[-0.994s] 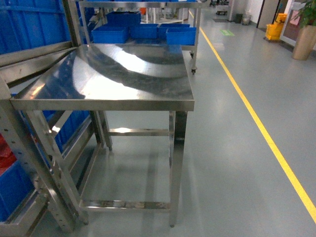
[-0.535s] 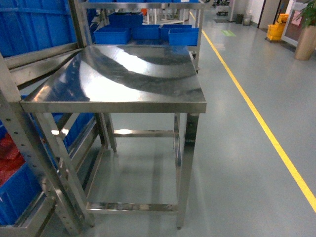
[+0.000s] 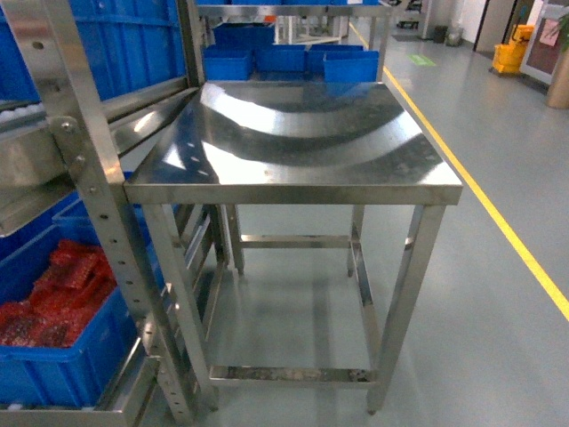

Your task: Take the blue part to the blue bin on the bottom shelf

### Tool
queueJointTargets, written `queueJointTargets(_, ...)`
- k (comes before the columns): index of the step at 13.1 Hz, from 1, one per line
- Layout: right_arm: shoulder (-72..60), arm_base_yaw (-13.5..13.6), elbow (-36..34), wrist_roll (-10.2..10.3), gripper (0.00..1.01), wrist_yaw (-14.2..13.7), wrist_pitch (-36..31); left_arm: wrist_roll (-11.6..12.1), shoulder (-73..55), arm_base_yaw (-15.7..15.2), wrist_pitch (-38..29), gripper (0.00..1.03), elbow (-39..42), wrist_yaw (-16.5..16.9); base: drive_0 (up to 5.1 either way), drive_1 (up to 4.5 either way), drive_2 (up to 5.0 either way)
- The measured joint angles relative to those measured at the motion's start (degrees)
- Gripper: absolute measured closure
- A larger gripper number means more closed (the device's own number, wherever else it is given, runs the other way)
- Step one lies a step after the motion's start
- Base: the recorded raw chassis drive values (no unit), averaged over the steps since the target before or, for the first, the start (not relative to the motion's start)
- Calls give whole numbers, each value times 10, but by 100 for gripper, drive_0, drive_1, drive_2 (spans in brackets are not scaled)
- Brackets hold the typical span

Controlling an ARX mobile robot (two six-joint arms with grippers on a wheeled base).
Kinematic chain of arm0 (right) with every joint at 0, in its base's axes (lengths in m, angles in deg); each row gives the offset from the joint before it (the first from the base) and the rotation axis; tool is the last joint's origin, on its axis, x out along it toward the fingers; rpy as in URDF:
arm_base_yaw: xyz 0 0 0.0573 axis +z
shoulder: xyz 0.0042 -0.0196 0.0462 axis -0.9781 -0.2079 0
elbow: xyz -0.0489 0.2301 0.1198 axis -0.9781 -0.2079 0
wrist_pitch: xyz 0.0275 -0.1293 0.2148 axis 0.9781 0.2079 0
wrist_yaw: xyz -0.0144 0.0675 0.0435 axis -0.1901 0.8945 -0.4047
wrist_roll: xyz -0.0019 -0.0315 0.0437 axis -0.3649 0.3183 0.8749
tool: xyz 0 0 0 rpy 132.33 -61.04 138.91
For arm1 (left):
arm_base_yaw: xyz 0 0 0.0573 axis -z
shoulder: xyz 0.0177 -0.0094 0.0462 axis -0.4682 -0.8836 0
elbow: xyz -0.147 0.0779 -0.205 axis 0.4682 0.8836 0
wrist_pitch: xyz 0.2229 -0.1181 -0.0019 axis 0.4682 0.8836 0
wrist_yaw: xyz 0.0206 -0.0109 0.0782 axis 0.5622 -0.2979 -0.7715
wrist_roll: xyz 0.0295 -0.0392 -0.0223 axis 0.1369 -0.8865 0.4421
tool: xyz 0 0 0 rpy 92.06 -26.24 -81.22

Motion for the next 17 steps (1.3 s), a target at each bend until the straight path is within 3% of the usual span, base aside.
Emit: queueJointTargets(17, 0, 0, 0, 0, 3, 0, -1, 0, 1, 0, 1, 59, 0, 0, -497, 239, 239)
